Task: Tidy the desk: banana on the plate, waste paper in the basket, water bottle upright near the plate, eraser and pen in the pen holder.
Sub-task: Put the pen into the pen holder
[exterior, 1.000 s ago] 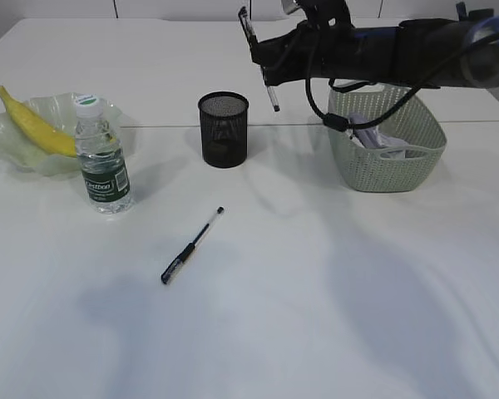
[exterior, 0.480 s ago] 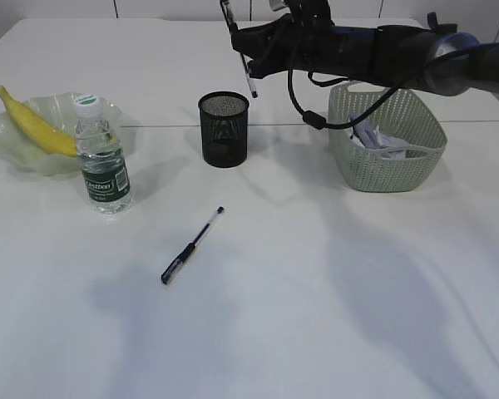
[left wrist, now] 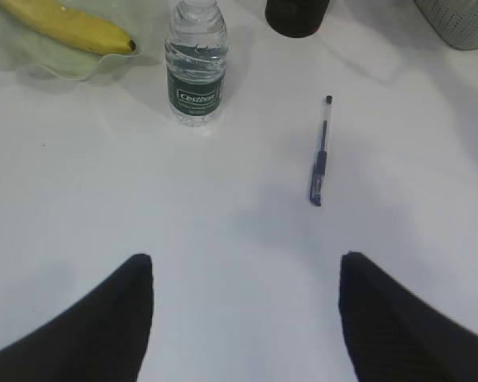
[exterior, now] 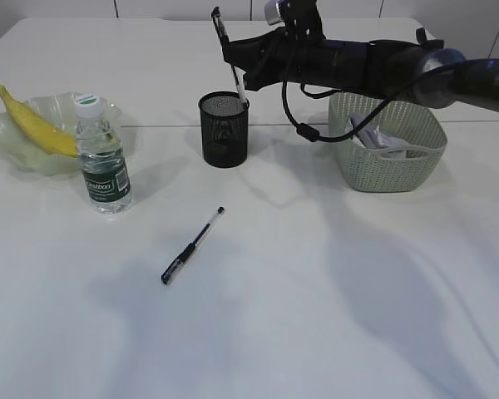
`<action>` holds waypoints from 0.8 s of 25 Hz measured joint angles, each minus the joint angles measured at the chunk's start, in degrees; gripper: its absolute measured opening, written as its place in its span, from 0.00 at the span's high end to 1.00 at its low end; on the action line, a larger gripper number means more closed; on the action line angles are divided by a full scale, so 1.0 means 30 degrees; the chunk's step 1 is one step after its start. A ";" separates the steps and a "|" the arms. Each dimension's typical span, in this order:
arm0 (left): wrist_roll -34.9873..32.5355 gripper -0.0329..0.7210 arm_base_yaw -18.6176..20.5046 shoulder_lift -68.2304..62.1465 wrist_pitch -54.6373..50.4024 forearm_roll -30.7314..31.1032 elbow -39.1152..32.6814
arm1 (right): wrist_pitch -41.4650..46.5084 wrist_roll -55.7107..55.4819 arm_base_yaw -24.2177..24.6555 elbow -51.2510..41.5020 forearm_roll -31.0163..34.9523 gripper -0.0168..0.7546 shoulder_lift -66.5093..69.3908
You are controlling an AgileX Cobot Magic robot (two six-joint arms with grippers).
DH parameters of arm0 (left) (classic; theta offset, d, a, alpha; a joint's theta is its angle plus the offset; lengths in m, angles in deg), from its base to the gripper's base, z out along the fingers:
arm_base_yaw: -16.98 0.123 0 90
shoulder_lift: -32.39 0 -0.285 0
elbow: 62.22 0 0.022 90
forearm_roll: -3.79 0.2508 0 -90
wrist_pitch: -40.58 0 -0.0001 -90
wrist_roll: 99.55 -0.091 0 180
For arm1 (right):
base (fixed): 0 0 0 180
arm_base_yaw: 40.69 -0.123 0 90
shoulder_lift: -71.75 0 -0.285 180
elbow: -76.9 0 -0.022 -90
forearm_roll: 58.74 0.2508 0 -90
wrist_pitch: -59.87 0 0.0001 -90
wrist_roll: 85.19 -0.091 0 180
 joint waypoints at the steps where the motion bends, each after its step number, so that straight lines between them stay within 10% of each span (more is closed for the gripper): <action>1: 0.0000 0.27 0.0000 0.0000 0.0000 0.0000 0.0000 | 0.0000 -0.0040 0.0000 0.0011 0.0000 0.92 0.0033; 20: 0.0000 0.27 0.0000 0.0000 0.0000 -0.0032 0.0000 | 0.0291 -0.0287 -0.0069 0.2061 0.0000 0.92 0.1334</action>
